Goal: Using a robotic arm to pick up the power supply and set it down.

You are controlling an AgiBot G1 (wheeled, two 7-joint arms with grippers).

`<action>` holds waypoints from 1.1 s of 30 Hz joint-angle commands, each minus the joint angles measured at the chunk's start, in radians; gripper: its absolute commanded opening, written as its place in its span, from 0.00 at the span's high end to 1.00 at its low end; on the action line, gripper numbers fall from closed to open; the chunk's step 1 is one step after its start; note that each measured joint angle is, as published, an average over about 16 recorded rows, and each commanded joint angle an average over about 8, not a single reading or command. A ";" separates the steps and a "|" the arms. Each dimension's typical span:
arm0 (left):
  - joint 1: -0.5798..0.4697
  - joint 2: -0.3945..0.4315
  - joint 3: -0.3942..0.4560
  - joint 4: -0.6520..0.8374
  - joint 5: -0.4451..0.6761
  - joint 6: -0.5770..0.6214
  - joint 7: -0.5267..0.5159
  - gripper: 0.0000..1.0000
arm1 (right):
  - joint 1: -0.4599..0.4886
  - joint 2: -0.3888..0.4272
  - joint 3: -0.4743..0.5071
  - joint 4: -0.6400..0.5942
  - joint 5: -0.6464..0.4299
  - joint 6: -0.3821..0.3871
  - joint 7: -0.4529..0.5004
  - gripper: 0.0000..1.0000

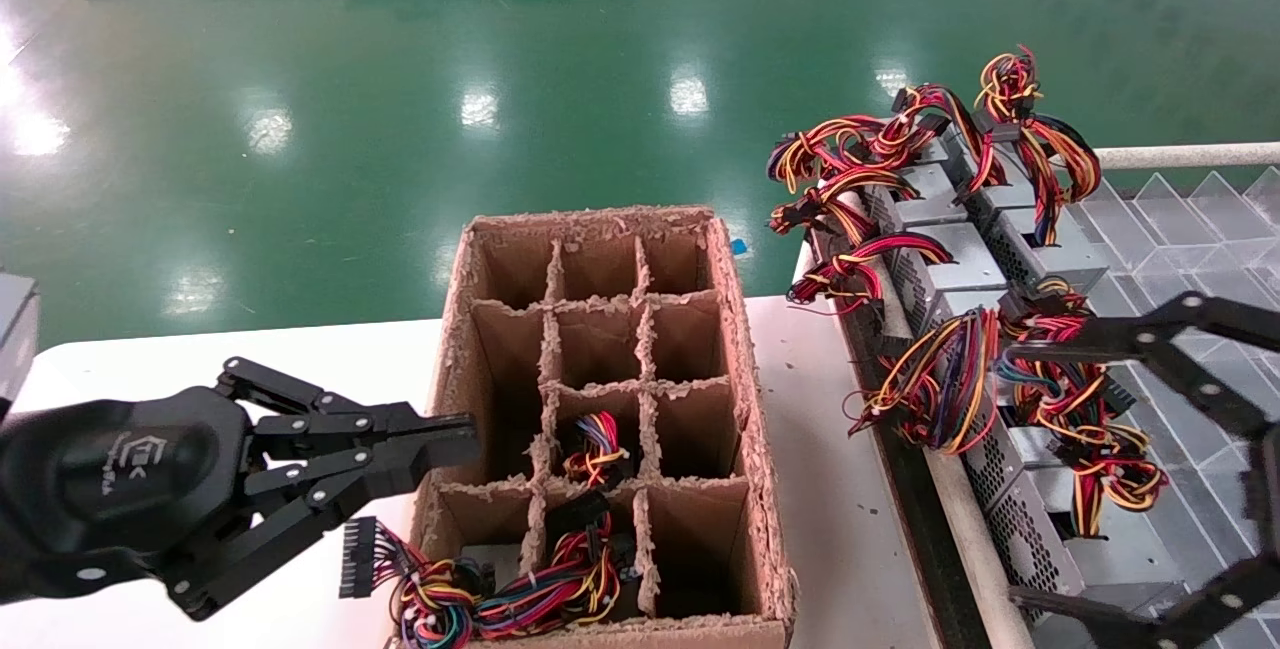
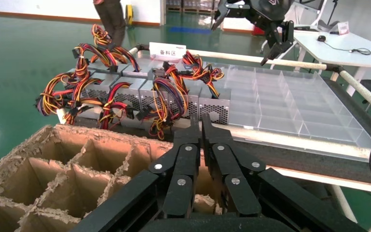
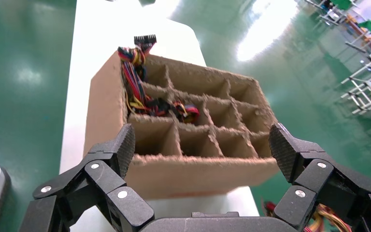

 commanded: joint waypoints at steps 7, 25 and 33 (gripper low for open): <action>0.000 0.000 0.000 0.000 0.000 0.000 0.000 0.00 | -0.059 -0.083 0.080 -0.011 -0.024 -0.016 0.081 0.00; 0.000 0.000 0.000 0.000 0.000 0.000 0.000 0.00 | -0.194 -0.272 0.262 -0.035 -0.079 -0.053 0.267 0.00; 0.000 0.000 0.000 0.000 0.000 0.000 0.000 0.00 | -0.254 -0.356 0.342 -0.045 -0.104 -0.070 0.350 0.00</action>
